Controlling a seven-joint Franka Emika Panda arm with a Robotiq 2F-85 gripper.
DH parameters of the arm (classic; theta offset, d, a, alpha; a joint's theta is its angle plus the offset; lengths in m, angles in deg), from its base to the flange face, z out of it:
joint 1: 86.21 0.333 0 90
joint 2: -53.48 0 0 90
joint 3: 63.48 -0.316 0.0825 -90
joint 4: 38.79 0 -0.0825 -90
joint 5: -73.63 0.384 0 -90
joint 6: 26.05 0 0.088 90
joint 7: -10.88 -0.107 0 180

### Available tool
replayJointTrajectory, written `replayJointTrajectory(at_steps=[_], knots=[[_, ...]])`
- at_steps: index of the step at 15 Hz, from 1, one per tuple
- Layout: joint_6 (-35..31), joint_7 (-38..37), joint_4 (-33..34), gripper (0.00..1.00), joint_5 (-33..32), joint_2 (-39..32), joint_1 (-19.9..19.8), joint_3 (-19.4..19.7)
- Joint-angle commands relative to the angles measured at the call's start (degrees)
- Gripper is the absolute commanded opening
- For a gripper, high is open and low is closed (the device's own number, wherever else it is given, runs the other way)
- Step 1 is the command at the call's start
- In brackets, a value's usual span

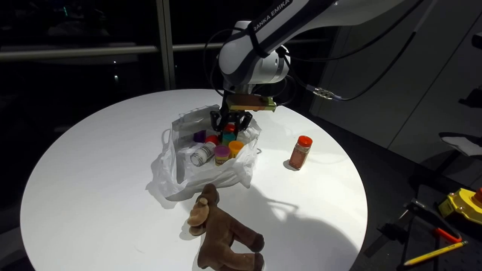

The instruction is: Take the containers, deer plush toy and red ball out of the white plastic bag

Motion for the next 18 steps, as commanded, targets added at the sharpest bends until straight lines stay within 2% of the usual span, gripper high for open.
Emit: replayJointTrajectory(at_steps=[1, 6, 13, 15, 18], knots=[[-0.7, -1.4, -1.9, 0.27, 0.8, 3.5, 0.5, 0.3], [1.0, -4.4, -10.6, 0.27, -1.7, 14.8, 4.3, 2.1], [6.0, -8.8, -31.5, 0.27, -9.6, 30.9, 10.5, 2.8], [4.8, -10.5, -37.9, 0.27, -11.3, 34.2, 11.0, 2.4], [-0.8, -11.8, -46.7, 0.27, -14.1, 37.6, 10.3, 2.8]])
